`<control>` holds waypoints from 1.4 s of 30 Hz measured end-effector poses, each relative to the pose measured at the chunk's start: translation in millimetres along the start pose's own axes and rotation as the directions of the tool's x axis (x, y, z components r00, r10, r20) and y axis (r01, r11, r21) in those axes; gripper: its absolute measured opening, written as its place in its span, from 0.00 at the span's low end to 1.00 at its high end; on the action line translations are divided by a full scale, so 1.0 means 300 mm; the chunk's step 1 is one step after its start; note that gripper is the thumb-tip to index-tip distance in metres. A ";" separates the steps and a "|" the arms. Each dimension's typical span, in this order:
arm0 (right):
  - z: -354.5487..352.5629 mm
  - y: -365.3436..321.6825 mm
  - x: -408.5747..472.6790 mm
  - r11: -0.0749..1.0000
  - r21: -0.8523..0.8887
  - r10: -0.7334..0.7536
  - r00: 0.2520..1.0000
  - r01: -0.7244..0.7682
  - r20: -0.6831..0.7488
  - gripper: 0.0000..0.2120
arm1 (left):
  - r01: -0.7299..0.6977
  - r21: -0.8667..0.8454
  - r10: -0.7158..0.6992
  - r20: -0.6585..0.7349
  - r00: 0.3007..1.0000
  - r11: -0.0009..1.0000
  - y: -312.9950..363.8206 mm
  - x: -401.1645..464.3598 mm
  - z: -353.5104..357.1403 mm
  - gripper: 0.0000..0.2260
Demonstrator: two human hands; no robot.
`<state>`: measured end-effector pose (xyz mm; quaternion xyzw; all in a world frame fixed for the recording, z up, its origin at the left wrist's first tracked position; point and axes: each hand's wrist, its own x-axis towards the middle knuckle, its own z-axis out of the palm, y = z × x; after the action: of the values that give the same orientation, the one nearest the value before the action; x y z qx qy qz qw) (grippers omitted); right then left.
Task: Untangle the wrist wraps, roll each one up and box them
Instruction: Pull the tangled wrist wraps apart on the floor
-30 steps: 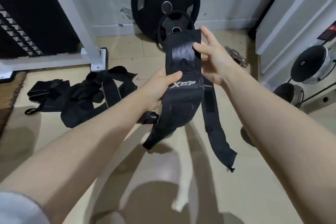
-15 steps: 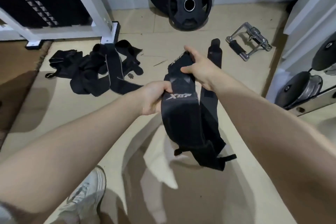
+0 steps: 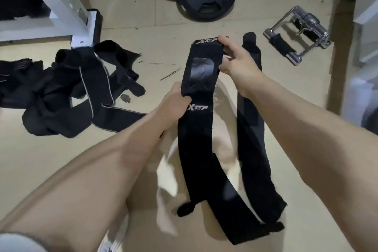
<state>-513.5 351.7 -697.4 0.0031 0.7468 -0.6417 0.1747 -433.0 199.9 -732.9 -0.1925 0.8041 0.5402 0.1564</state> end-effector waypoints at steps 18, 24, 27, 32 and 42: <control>-0.017 0.550 -0.161 0.725 -0.521 0.422 0.889 -0.450 -0.180 0.09 | 0.287 0.188 -0.255 -0.177 0.951 0.939 -0.364 -0.021 0.205 0.13; 0.030 0.555 -0.337 0.567 -0.744 0.528 0.849 -0.353 0.001 0.12 | 0.303 0.160 -0.265 -0.223 0.938 0.939 -0.381 -0.110 0.259 0.09; 0.062 0.538 -0.378 0.648 -0.519 0.652 0.758 -0.557 0.000 0.03 | 0.384 0.111 -0.353 -0.226 0.908 0.917 -0.358 -0.109 0.260 0.08; 0.109 0.554 -0.403 0.595 -0.366 0.779 0.626 -0.716 0.041 0.09 | 0.352 0.164 -0.330 -0.151 0.932 0.921 -0.350 -0.129 0.259 0.12; 0.132 0.599 -0.422 0.737 -0.059 0.676 0.732 -0.674 0.081 0.12 | 0.161 0.193 -0.144 -0.097 0.985 0.968 -0.427 -0.169 0.245 0.13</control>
<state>-343.2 373.2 -840.4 0.2402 0.6935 -0.5245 0.4315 -324.0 231.5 -840.3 -0.2592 0.8429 0.4348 0.1826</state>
